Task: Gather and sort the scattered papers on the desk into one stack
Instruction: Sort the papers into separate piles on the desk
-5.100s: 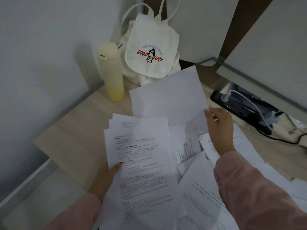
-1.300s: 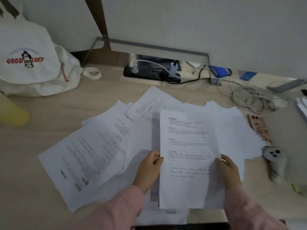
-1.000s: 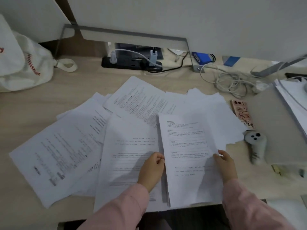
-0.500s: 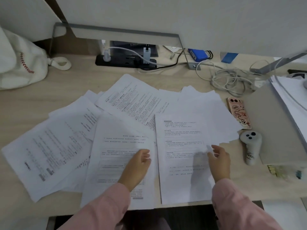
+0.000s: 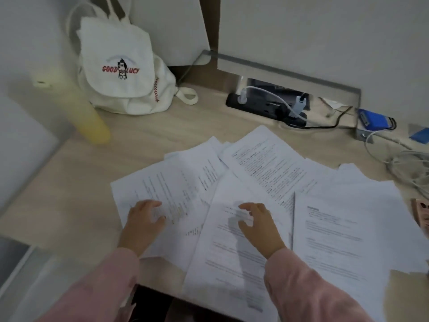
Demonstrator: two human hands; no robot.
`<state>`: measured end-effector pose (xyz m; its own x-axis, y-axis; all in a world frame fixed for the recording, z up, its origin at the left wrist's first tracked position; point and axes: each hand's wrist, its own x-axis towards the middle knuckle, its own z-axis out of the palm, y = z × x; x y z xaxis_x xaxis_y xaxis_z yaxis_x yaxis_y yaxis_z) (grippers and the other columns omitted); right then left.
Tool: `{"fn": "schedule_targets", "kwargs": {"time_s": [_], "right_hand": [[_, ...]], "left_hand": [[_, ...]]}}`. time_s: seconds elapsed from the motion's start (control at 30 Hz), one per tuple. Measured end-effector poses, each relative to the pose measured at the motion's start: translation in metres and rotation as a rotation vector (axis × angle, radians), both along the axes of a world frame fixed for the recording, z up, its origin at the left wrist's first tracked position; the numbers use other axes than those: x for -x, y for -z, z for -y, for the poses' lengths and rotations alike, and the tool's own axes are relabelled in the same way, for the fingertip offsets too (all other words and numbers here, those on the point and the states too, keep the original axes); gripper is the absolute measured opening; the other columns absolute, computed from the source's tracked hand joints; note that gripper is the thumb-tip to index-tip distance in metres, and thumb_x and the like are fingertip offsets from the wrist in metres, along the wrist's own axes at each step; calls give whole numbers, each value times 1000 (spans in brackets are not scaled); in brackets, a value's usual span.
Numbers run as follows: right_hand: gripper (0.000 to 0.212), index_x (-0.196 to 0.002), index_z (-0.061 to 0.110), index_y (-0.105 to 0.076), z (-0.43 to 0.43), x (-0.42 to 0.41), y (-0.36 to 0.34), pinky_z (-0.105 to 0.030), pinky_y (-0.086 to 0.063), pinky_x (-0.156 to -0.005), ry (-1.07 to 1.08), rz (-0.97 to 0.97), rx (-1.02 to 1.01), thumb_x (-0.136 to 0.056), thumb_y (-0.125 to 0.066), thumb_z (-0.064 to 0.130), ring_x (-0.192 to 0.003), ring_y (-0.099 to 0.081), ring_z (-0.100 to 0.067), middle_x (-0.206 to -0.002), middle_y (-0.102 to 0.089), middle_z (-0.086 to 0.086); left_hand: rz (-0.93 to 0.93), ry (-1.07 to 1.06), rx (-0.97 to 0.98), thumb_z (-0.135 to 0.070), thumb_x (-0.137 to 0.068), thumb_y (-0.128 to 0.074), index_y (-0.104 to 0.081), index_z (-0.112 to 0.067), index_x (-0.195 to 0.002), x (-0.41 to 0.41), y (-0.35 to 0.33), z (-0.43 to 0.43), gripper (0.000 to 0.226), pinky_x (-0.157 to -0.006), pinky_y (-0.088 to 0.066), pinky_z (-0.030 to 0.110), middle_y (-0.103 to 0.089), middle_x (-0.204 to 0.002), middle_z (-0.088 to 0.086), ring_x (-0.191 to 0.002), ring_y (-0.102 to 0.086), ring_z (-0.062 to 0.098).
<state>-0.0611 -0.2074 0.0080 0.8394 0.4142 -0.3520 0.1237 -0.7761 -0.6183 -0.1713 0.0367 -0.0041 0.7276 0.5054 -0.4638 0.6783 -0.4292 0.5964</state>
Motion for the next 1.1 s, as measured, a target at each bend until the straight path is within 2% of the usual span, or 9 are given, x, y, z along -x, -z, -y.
{"fn": "schedule_targets", "kwargs": {"time_s": [0.2,0.3,0.37,0.5,0.6,0.73,0.83,0.93,1.1], "right_hand": [[67,-141,23,-29,-52,-6,7,-33,-31,-108,-666,138,328,-81,-60,23,-130,-32,-24,-147,-28,-4],[87,-121,19,-50,-63,-6,12,-25,-51,-81,-842,330,439,-44,-84,39,-97,-61,-21,-120,-61,-4],[99,-108,21,-52,-72,-9,14,-18,-52,-62,-865,368,473,-18,-85,48,-72,-64,-13,-95,-68,3],[87,-90,22,-70,-80,-17,14,-20,-53,-66,-938,429,471,-11,-80,56,-78,-56,-17,-95,-63,-1],[62,-74,26,-69,-82,-17,9,-27,-55,-80,-985,536,446,-20,-83,52,-77,-64,-16,-85,-67,4],[30,-71,30,-64,-84,-24,3,-36,-56,-84,-837,504,289,-48,-83,37,-71,-64,-12,-72,-66,12],[9,-86,17,-64,-89,-37,-13,-36,-49,-83,-557,378,109,-79,-65,22,-75,-61,-22,-75,-67,0],[8,-92,18,-58,-97,-52,-33,-25,-37,-67,-300,215,-24,-91,-53,24,-77,-55,-19,-81,-60,-3],[15,-79,24,-53,-104,-66,-36,-11,-35,-58,-80,22,-187,-93,-49,18,-62,-51,2,-68,-54,14]], "left_hand": [[-113,-3,-181,-36,-82,-65,-26,-19,-145,-7,5,-58,75,-113,-24,44,-14,-155,6,-143,-10,27],[-172,7,-176,-41,-76,-70,-17,-17,-147,-11,9,-78,92,-113,-23,44,-10,-156,7,-143,-9,27],[-165,19,-197,-40,-71,-74,-21,-16,-144,-16,10,-88,92,-110,-27,43,-17,-152,9,-141,-15,28],[-195,97,-283,-43,-65,-78,-34,-13,-135,-21,11,-106,87,-104,-32,40,-35,-138,11,-130,-29,30],[-231,113,-254,-42,-67,-77,-40,-13,-129,-23,12,-113,78,-102,-32,38,-38,-132,11,-127,-30,30],[-88,-97,25,-24,-80,-68,-46,-10,-117,-23,13,-111,46,-87,-46,43,-50,-118,13,-105,-49,29],[150,-397,269,-16,-87,-60,-47,-8,-113,-13,3,-103,30,-72,-45,36,-55,-109,10,-90,-53,25],[320,-642,390,-14,-88,-59,-51,-7,-122,1,-4,-92,36,-76,-45,35,-58,-112,6,-97,-55,24],[300,-649,513,-19,-89,-58,-61,-20,-107,12,-7,-84,18,-67,-49,33,-66,-92,-1,-84,-62,22]]}}
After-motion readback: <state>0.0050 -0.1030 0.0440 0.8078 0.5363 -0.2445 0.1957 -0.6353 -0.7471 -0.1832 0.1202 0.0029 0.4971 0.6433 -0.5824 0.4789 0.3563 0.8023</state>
